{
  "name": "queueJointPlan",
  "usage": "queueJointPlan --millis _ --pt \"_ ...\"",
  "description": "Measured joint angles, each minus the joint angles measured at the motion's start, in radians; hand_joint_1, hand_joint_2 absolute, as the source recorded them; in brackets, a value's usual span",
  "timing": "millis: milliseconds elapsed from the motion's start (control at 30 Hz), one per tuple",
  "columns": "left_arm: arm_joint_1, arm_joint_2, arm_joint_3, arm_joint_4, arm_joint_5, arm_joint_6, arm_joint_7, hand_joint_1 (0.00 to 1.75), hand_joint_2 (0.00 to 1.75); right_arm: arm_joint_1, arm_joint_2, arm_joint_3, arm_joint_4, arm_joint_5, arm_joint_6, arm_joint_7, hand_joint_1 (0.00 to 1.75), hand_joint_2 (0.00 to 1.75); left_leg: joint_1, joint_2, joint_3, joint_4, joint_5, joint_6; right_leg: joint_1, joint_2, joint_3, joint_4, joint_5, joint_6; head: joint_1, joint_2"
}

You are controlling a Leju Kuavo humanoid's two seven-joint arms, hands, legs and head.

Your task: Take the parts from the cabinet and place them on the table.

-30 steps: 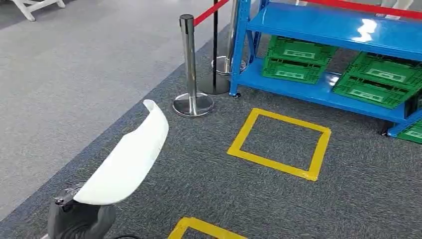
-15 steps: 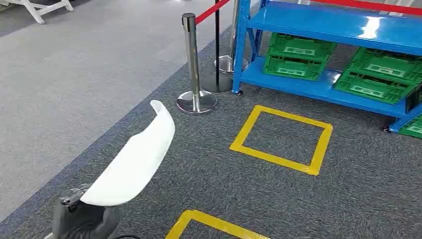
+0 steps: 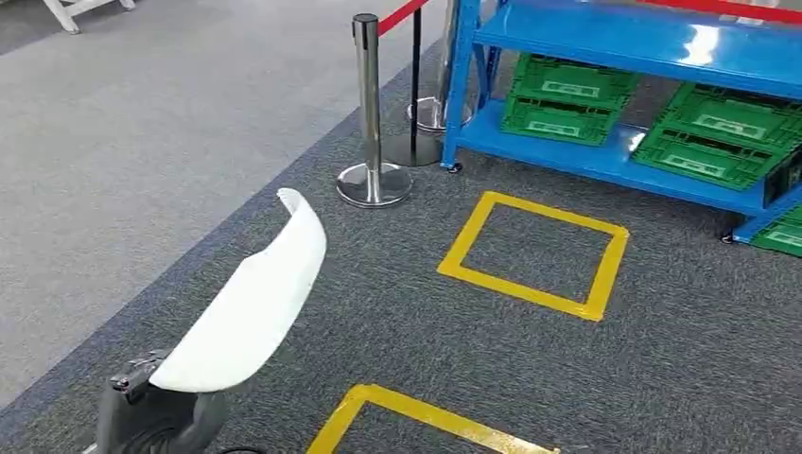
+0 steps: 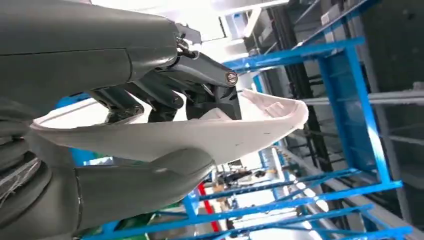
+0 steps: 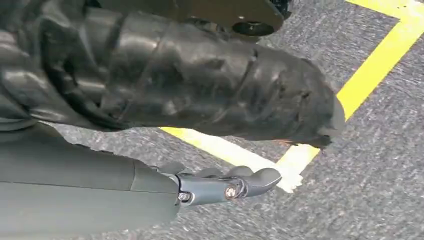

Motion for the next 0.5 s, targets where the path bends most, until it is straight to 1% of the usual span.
queueJointPlan --millis 33,67,100,133,167,200,233,267,300,333,367,400,467,500 --pt "-0.001 0.000 -0.001 0.000 0.000 0.000 0.000 1.75 1.75 0.001 0.000 0.000 0.000 0.000 0.001 0.000 0.00 0.00 -0.001 0.002 -0.003 -0.002 0.005 0.007 0.000 0.003 -0.016 0.025 -0.028 0.002 0.003 0.000" --pt "-0.002 0.000 -0.002 0.000 0.000 0.000 0.000 1.75 1.75 0.001 0.000 0.000 0.000 0.000 0.002 0.000 0.00 0.00 -0.002 0.002 -0.010 -0.002 0.009 0.013 0.001 0.006 -0.042 0.088 -0.071 0.001 0.008 0.000" --pt "-0.002 -0.001 -0.003 0.000 -0.001 0.000 0.000 1.75 1.75 0.002 0.000 0.000 0.000 0.002 0.002 0.000 0.00 0.00 -0.004 0.003 -0.017 -0.001 0.013 0.014 0.001 0.007 -0.074 0.167 -0.112 0.002 0.014 0.000" --pt "-0.002 0.000 -0.005 0.001 -0.001 0.000 0.000 1.75 1.75 0.002 0.000 0.000 0.000 0.003 0.002 0.000 0.00 0.00 -0.007 0.003 -0.024 0.000 0.018 0.016 0.002 0.007 -0.107 0.249 -0.147 0.003 0.016 0.000" --pt "-0.003 0.000 -0.008 0.003 -0.001 0.001 0.000 1.75 1.75 0.004 0.000 0.000 0.000 0.006 0.002 0.000 0.00 0.00 -0.010 0.004 -0.030 0.001 0.022 0.018 0.002 0.007 -0.127 0.302 -0.162 0.003 0.016 0.000" --pt "-0.003 0.000 -0.009 0.004 -0.001 0.002 0.000 1.75 1.75 0.005 0.000 0.000 0.000 0.007 0.002 -0.001 0.00 0.00 -0.013 0.002 -0.035 0.003 0.025 0.018 0.002 0.007 -0.121 0.302 -0.152 0.000 0.016 0.000" --pt "-0.003 0.000 -0.011 0.005 -0.001 0.002 0.000 1.75 1.75 0.005 0.000 0.000 0.000 0.008 0.002 -0.001 0.00 0.00 -0.015 0.000 -0.038 0.005 0.027 0.017 0.004 0.007 -0.091 0.258 -0.122 -0.003 0.016 0.000" --pt "-0.003 0.000 -0.012 0.005 0.000 0.002 0.000 1.75 1.75 0.005 0.000 0.000 0.000 0.009 0.002 -0.001 0.00 0.00 -0.017 -0.010 -0.040 0.007 0.029 0.014 0.005 0.009 -0.047 0.182 -0.084 -0.008 0.016 0.000" --pt "-0.004 0.000 -0.014 0.005 0.001 0.002 0.000 1.75 1.75 0.005 0.000 0.000 0.000 0.010 0.002 -0.001 0.00 0.00 -0.018 -0.014 -0.041 0.008 0.031 0.012 0.007 0.018 0.006 0.093 -0.047 -0.014 0.016 0.000" --pt "-0.005 0.000 -0.016 0.005 0.002 0.002 0.000 1.75 1.75 0.005 -0.001 0.000 0.000 0.011 0.002 -0.001 0.00 0.00 -0.017 -0.019 -0.043 0.010 0.032 0.010 0.007 0.053 0.046 0.019 -0.036 -0.023 0.018 0.000" --pt "-0.009 0.000 -0.017 0.005 0.003 0.003 0.000 1.75 1.75 0.006 -0.003 0.000 0.000 0.012 0.001 -0.001 0.00 0.00 -0.026 -0.023 -0.052 0.019 0.033 0.005 0.004 0.076 0.061 -0.011 -0.044 -0.027 0.016 0.000" --pt "-0.011 0.001 -0.018 0.005 0.003 0.002 0.000 1.75 1.75 0.007 -0.003 0.000 0.000 0.013 0.000 -0.003 0.00 0.00 -0.021 -0.031 -0.061 0.021 0.040 -0.002 0.006 0.064 0.063 -0.009 -0.045 -0.025 0.014 0.000" --pt "-0.011 0.001 -0.019 0.005 0.003 0.002 0.000 1.75 1.75 0.010 -0.003 0.000 0.000 0.016 0.000 -0.004 0.00 0.00 -0.016 -0.048 -0.069 0.021 0.051 -0.014 0.010 0.050 0.058 -0.009 -0.040 -0.032 0.016 0.000" --pt "-0.011 0.002 -0.019 0.005 0.003 0.002 0.000 1.75 1.75 0.010 -0.001 0.001 0.000 0.016 0.001 -0.004 0.00 0.00 -0.020 -0.056 -0.072 0.024 0.051 -0.018 0.001 0.039 0.057 -0.017 -0.033 -0.037 0.016 0.000"
